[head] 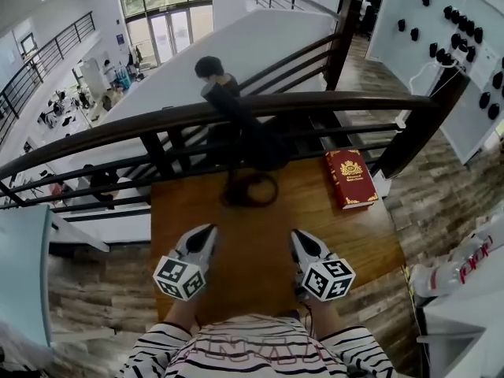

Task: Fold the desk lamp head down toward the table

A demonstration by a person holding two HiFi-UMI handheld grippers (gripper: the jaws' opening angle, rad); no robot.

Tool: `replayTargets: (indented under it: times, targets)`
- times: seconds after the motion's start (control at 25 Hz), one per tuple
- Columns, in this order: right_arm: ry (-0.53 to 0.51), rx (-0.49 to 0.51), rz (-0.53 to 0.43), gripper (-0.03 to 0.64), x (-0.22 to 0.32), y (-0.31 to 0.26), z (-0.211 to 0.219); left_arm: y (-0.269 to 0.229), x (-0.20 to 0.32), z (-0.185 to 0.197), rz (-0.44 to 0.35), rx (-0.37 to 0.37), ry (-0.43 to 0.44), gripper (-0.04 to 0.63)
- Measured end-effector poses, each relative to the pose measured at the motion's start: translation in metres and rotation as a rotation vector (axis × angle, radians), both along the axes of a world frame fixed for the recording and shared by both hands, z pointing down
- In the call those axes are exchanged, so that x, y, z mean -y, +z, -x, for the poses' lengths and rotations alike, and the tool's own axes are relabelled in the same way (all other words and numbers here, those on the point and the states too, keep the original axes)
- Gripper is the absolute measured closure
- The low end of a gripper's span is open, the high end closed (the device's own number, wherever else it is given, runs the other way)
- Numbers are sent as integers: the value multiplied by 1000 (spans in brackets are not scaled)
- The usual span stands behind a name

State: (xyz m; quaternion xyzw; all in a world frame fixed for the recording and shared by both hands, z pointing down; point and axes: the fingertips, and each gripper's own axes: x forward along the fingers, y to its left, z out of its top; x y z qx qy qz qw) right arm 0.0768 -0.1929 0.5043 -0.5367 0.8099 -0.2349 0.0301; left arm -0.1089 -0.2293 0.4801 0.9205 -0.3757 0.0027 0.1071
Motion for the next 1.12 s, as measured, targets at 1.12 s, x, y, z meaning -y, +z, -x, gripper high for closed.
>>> replayTargets:
  times: [1.12]
  targets:
    - [72,-71,16,615,-24,18,12,17,-23,8,8,25,74,594]
